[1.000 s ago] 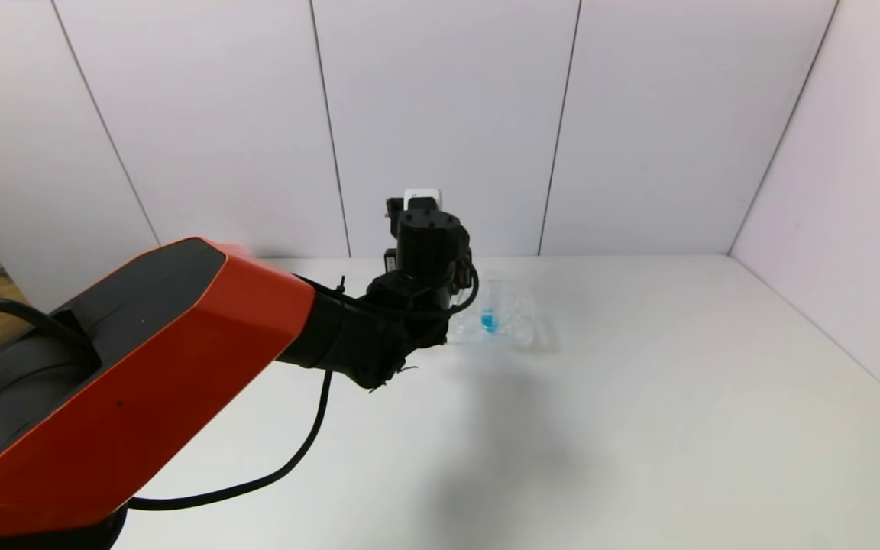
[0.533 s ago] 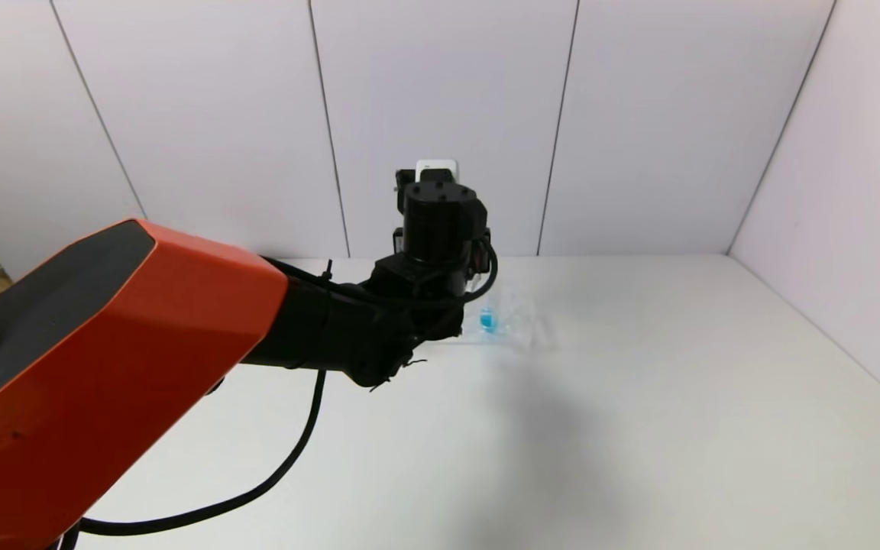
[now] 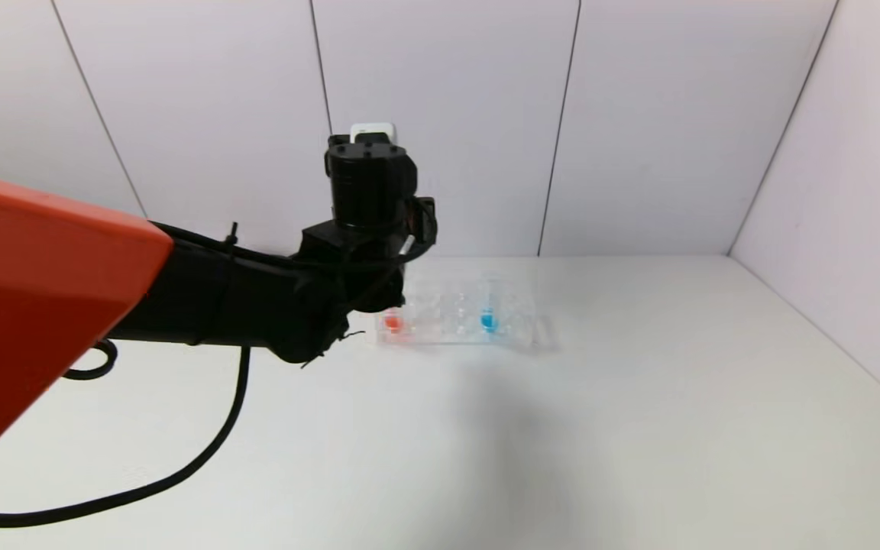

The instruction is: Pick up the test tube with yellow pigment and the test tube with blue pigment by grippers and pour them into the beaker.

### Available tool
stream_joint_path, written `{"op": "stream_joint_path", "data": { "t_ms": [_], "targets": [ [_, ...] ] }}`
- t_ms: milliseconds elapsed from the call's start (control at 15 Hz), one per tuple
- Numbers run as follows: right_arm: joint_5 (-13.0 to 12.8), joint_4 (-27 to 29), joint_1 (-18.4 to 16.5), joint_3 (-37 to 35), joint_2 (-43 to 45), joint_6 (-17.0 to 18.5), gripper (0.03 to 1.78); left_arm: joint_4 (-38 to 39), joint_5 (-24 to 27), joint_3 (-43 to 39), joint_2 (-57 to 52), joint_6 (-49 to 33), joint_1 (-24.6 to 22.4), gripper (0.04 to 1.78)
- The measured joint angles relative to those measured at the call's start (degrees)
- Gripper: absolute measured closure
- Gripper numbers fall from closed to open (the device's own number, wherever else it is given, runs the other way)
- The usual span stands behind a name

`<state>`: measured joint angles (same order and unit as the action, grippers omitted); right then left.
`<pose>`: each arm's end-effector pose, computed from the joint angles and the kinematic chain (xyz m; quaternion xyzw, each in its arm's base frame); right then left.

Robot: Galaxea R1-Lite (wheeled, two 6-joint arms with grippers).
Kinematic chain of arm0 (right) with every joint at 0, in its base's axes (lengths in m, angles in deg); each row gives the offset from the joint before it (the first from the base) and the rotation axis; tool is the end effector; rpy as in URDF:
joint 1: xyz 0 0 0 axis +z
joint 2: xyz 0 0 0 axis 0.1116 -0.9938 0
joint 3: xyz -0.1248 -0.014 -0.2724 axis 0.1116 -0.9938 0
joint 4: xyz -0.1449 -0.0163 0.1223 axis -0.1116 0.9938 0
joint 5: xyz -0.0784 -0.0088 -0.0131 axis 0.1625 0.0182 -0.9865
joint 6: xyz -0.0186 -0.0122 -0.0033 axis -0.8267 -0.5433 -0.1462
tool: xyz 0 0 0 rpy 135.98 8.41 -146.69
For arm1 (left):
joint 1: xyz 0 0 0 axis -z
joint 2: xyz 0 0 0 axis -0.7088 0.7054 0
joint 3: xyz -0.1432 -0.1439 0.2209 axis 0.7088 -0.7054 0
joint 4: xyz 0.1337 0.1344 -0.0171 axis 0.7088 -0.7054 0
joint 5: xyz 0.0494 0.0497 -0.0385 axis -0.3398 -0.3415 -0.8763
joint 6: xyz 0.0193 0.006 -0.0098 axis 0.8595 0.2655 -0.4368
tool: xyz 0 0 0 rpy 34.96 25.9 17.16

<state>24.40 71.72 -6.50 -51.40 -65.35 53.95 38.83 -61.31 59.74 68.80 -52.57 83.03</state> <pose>-0.0227 -0.0008 0.0774 0.0497 -0.0092 -0.0195 0.9985 0.3358 -0.2443 0.2241 -0.0448 -0.0062 -0.0137 0.9989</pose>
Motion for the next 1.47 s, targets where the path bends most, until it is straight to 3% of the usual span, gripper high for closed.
{"op": "stream_joint_path", "data": {
  "t_ms": [200,933,1467],
  "targets": [
    [0.00,0.00,0.00,0.00,0.00,0.00,0.10,0.11,0.88,-3.85,-3.64,0.33,-4.60,1.28],
    [0.00,0.00,0.00,0.00,0.00,0.00,0.10,1.18,17.47,-16.94,-11.84,-0.51,-25.84,1.28],
    [0.00,0.02,0.00,0.00,0.00,0.00,0.10,4.94,24.17,-22.26,-13.21,-0.51,-34.28,1.28]
  ]
}}
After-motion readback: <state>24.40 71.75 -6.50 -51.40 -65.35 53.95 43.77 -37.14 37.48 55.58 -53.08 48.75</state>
